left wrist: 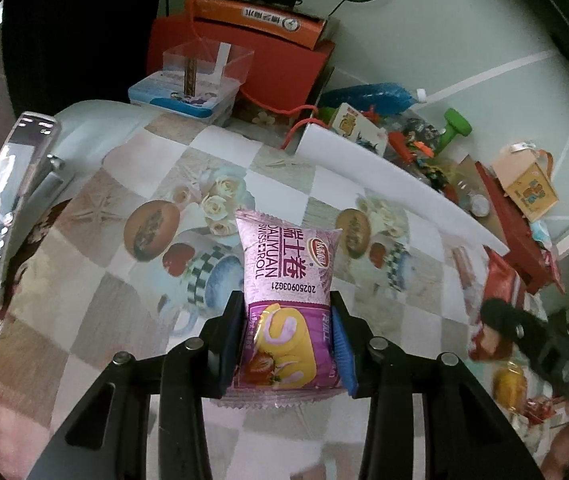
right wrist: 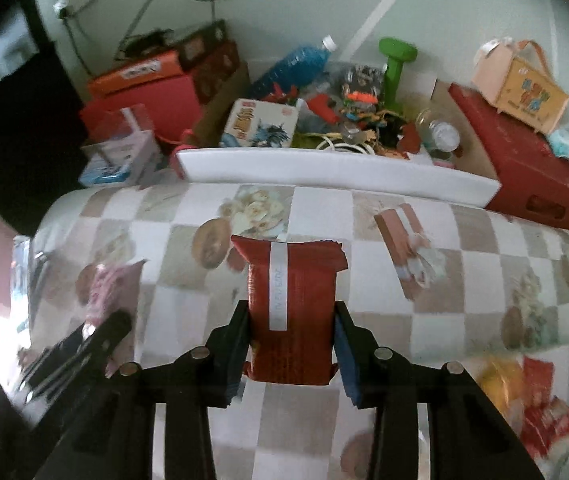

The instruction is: Organize snacks

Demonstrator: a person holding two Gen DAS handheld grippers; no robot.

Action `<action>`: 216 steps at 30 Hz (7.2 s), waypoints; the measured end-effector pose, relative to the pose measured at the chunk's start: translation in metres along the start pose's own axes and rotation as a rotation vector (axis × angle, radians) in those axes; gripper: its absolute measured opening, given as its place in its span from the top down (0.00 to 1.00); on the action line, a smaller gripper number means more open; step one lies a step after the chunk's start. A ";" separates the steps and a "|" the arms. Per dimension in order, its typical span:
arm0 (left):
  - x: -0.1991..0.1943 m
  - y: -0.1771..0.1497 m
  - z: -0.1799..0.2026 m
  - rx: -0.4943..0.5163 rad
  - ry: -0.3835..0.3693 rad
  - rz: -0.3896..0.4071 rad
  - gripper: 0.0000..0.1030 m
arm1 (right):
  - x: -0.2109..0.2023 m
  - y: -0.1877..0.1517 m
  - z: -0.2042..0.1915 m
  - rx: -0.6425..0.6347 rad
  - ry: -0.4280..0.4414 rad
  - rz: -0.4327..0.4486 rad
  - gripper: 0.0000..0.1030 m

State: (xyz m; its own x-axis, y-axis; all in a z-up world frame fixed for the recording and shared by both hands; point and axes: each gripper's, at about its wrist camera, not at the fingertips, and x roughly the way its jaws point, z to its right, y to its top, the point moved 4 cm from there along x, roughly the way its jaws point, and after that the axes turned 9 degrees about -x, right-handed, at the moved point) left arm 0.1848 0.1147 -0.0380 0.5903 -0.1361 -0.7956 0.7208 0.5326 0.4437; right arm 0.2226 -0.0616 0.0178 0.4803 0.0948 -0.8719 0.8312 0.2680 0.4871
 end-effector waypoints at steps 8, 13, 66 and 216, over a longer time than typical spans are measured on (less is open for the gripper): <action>-0.042 -0.037 0.016 0.027 -0.057 -0.032 0.59 | -0.065 -0.046 -0.003 -0.004 -0.025 0.042 0.59; -0.063 -0.063 0.032 0.089 -0.099 -0.043 0.59 | -0.089 -0.078 0.003 0.028 -0.017 0.060 0.59; -0.065 -0.267 0.241 0.692 -0.192 -0.199 0.59 | -0.104 -0.274 0.241 0.558 -0.109 0.023 0.59; -0.166 -0.220 0.027 0.311 0.196 -0.023 0.00 | -0.160 -0.273 0.079 0.237 -0.078 0.062 0.00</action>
State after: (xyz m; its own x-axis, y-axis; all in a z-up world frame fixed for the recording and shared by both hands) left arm -0.0617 -0.0024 0.0072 0.5137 0.0340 -0.8573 0.8266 0.2480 0.5051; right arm -0.0593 -0.2261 0.0282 0.5451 0.0273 -0.8379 0.8374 0.0312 0.5458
